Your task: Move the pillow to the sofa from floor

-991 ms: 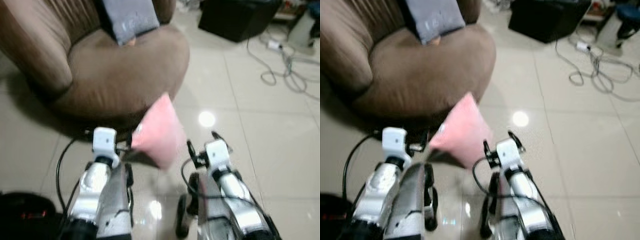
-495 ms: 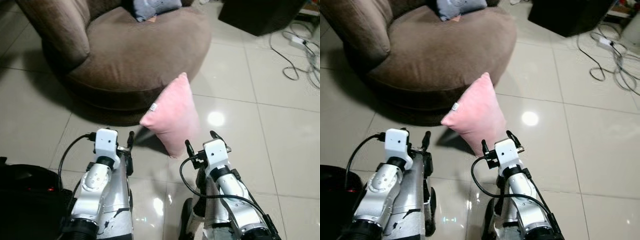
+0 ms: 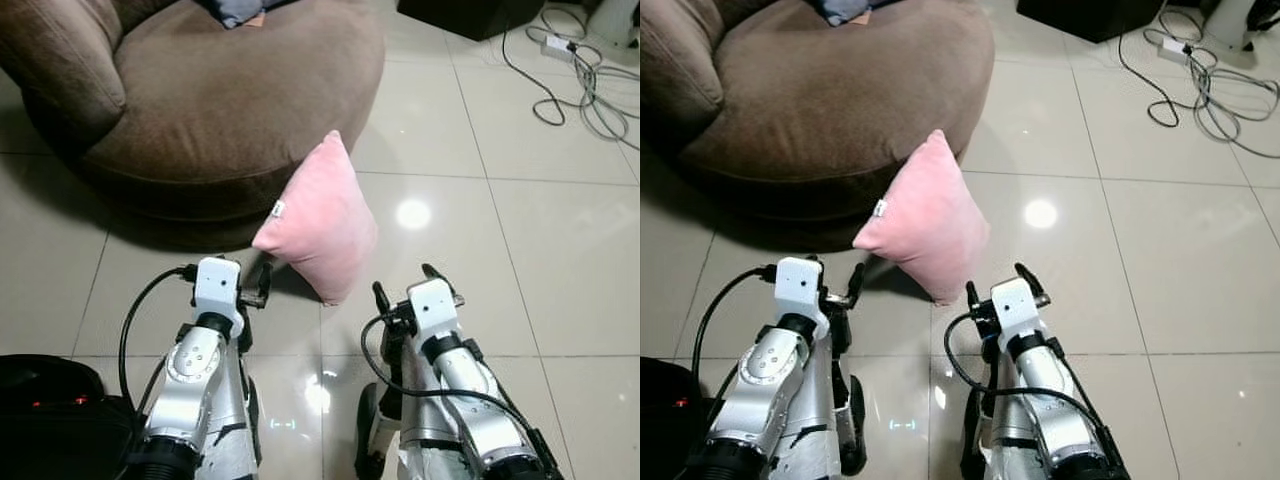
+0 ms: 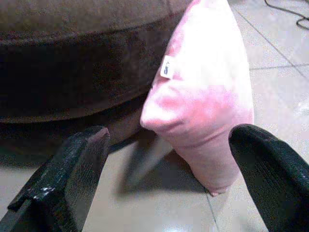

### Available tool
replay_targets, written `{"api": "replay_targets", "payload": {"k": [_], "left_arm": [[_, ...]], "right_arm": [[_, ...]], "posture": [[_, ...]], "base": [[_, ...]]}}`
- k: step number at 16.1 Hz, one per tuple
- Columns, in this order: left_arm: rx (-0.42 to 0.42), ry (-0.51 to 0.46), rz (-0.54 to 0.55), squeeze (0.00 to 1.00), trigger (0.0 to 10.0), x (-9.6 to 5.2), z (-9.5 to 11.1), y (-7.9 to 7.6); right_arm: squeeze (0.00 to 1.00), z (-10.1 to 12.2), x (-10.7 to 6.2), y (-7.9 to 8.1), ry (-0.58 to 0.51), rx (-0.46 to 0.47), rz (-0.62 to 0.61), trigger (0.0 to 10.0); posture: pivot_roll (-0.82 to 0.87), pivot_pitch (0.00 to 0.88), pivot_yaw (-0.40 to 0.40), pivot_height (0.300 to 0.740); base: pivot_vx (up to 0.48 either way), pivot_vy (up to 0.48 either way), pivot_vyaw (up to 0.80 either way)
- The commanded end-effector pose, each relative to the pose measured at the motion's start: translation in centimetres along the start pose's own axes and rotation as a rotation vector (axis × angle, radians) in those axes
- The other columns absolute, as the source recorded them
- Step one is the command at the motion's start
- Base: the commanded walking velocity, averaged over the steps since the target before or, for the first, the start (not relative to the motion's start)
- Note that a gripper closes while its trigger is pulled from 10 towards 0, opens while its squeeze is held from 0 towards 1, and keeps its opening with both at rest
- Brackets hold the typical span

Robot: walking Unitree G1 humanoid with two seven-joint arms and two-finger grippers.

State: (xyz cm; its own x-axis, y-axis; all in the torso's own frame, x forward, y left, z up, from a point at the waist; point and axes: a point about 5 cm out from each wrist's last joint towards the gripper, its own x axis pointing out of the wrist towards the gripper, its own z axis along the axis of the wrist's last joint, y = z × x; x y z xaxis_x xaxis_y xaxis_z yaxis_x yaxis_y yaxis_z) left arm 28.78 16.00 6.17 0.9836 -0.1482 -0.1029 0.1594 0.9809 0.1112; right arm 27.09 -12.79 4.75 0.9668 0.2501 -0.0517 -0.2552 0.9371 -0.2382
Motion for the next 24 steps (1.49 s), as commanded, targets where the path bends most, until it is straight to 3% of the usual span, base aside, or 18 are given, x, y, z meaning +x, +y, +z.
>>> {"api": "replay_targets", "payload": {"k": [1,7,13,14,15,17,18,21,24], "left_arm": [[0.012,0.032,-0.016,0.0,10.0,-0.4,-0.7,-0.5],[0.023,0.034,-0.018,0.0,10.0,-0.3,-0.7,-0.4],[0.03,0.033,-0.016,0.0,10.0,0.0,-0.4,-0.4],[0.035,0.029,-0.01,0.0,10.0,0.0,-0.3,-0.4],[0.038,0.024,-0.003,0.0,10.0,0.0,-0.2,-0.3],[0.041,-0.019,0.024,0.0,10.0,0.1,0.4,0.0],[0.01,-0.151,0.069,0.0,10.0,0.0,2.2,0.6],[-0.034,-0.246,0.121,0.0,10.0,0.1,3.7,1.3],[0.01,-0.183,0.092,0.0,10.0,0.2,2.7,1.0]], "right_arm": [[0.0,-0.7,-0.6,-0.1,0.028,0.008,-0.012,10.0],[0.0,-0.9,-0.5,0.0,0.042,0.009,-0.004,10.0],[0.0,-0.8,-0.1,-0.2,0.036,0.005,-0.003,10.0],[0.0,-0.8,-0.1,-0.1,0.03,0.002,-0.001,10.0],[0.0,0.2,0.0,-0.4,-0.044,-0.05,0.004,10.0],[0.0,2.8,-0.1,-2.9,-0.203,-0.075,-0.109,10.0],[0.0,3.4,-0.3,-4.0,-0.23,-0.095,-0.155,10.0],[0.0,2.6,-0.8,-4.0,-0.207,-0.098,-0.17,10.0],[0.0,2.4,-0.9,-3.1,-0.198,-0.09,-0.165,10.0]], "posture": [[0.2,0.305,-0.086,0.473],[0.2,0.291,-0.087,0.443],[0.21,0.288,-0.089,0.443],[0.2,0.289,-0.088,0.443],[0.2,0.29,-0.086,0.443],[0.2,0.293,-0.087,0.443],[0.2,0.296,-0.089,0.443],[0.19,0.299,-0.091,0.443],[0.19,0.303,-0.088,0.443]], "base": [[0.0,0.0,0.0],[0.0,0.0,0.0],[0.136,0.0,0.0],[0.48,0.0,0.0],[0.48,0.0,0.0],[0.0,0.0,0.0],[0.0,0.0,0.0],[0.0,0.0,0.0],[0.0,0.0,0.0]]}}
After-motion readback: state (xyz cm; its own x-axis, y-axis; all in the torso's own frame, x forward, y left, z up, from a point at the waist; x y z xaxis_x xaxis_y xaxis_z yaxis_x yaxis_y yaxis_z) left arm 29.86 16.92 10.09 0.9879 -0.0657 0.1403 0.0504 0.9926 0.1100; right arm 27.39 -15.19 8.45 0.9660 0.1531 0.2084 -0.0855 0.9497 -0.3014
